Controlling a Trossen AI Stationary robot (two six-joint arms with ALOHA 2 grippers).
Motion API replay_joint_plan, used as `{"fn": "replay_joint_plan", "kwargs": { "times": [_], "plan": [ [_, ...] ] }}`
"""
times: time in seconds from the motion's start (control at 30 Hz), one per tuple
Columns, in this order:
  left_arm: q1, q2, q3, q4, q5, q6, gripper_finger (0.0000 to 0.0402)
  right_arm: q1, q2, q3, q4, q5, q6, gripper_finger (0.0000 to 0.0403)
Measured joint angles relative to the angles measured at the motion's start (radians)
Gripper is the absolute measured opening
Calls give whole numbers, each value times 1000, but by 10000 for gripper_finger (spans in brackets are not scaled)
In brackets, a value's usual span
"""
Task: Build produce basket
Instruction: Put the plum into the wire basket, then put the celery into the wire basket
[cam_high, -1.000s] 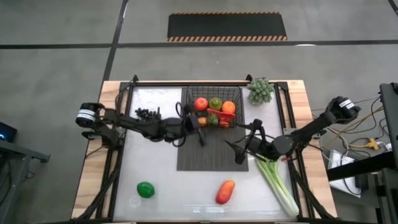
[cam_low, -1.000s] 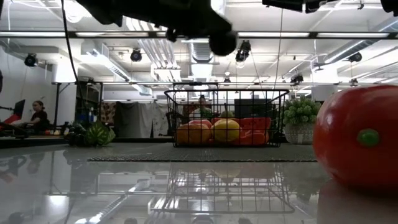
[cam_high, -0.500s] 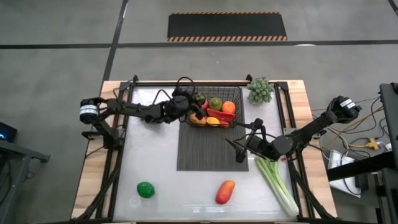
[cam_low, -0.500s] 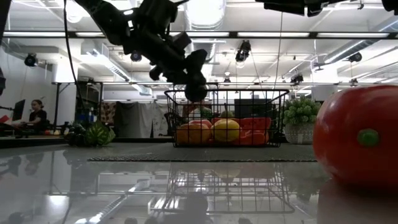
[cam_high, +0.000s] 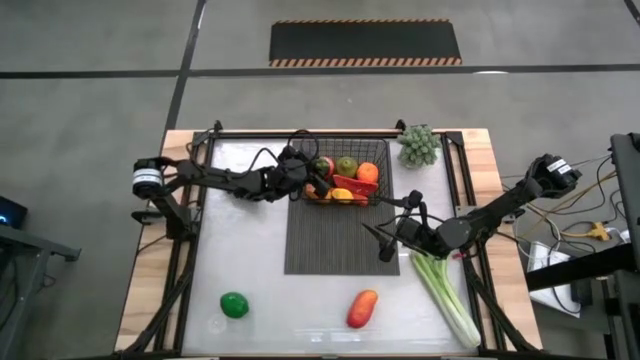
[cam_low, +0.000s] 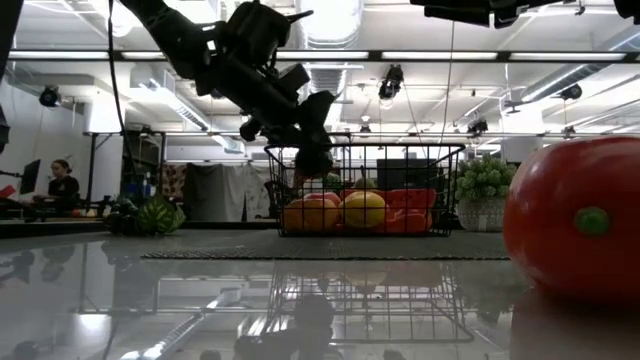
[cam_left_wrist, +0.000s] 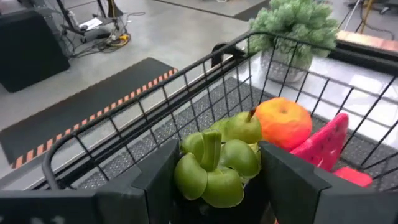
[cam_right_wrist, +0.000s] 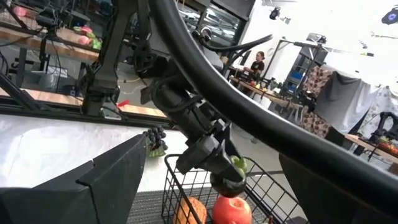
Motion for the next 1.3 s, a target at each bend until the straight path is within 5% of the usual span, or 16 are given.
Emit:
{"fn": "replay_joint_plan", "kwargs": {
  "times": [1.3],
  "plan": [
    [-5,-4,-2,-21,8,-21,192,9,-1,44,-31,-1,84,347]
  ]
}}
